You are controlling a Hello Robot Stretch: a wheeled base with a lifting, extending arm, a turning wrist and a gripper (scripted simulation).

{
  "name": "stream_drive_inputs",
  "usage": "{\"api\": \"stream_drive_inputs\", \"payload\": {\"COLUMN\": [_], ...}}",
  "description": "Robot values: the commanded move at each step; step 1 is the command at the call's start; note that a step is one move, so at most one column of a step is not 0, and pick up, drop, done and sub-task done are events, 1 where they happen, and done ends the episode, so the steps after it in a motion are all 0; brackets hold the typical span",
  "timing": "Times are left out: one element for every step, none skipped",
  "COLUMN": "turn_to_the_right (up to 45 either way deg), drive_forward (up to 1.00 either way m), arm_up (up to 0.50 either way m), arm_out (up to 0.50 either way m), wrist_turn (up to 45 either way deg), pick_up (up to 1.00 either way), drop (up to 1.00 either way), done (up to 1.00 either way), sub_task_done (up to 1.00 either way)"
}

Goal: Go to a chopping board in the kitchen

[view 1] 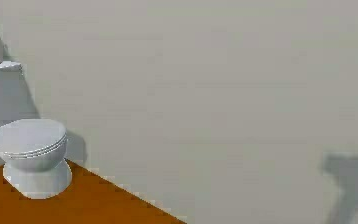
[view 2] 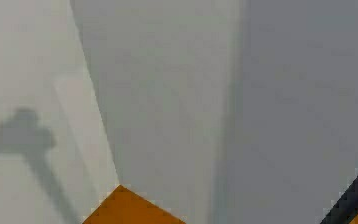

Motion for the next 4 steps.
{"api": "stream_drive_inputs", "payload": {"turn_to_the_right": [-45.0,-45.0,-45.0,-15.0], "drive_forward": [0.0,0.0,0.0,0.0], "arm_up": [0.0,0.0,0.0,0.0], "arm_out": [0.0,0.0,0.0,0.0], "wrist_turn": [0.0,0.0,0.0,0.0], "pick_up": [0.0,0.0,0.0,0.0], "drop": [0.0,0.0,0.0,0.0], "done": [0.0,0.0,0.0,0.0], "sub_task_done": [0.0,0.0,0.0,0.0]}}
